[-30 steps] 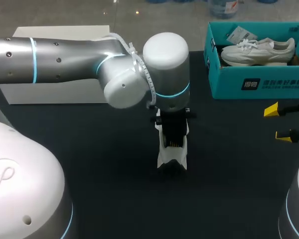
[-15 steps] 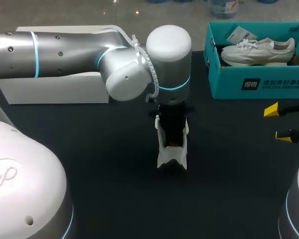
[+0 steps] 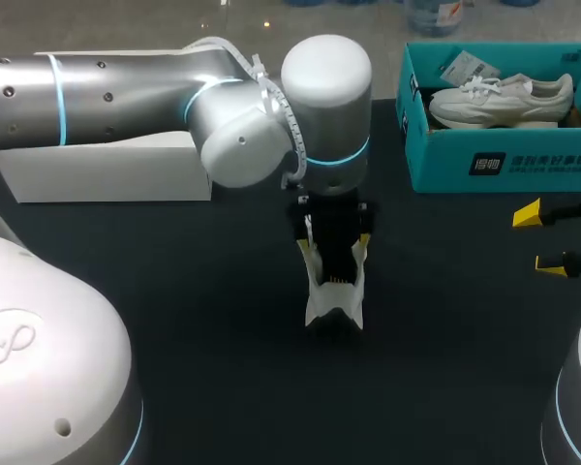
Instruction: Take the shoe out of the shoebox, open the shoe tongue, remove and reinsert the insole, then place the shoe into the shoebox
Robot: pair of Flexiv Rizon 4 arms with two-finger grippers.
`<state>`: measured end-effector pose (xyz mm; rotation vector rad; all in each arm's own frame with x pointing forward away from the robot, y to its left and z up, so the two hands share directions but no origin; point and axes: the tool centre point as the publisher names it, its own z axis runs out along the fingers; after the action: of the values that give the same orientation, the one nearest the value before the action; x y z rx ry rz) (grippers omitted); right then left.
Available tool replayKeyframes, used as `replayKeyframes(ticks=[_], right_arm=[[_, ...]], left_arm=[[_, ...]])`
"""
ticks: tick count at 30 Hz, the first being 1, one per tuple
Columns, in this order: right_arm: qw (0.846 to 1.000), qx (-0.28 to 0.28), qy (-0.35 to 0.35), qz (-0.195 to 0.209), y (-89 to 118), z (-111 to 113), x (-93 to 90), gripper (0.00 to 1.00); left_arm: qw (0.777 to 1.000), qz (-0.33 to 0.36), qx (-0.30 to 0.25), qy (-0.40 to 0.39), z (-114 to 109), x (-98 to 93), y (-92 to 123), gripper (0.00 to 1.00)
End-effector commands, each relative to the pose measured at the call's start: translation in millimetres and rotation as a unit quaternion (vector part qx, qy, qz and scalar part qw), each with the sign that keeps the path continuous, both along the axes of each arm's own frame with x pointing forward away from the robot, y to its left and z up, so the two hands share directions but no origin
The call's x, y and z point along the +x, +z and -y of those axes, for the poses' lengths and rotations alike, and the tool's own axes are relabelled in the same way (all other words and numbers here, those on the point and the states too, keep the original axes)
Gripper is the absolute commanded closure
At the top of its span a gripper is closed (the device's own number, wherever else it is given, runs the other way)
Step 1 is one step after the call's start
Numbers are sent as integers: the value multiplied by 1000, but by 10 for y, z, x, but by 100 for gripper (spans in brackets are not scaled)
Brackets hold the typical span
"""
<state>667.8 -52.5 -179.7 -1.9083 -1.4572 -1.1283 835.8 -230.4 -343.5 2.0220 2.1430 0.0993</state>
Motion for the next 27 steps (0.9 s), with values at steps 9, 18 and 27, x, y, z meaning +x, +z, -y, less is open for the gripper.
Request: replayKeyframes(ticks=[9,18,27], right_arm=[[1000,-2,-3,0,8,-3,-43,0],[1000,-2,-3,0,8,-3,-43,0],[1000,-2,-3,0,8,-3,-43,0]], left_arm=[[1000,8,-9,13,84,206,158,55],[999,26,-26,30,10,350,399,100],[1000,0,13,15,-35,184,262,100]])
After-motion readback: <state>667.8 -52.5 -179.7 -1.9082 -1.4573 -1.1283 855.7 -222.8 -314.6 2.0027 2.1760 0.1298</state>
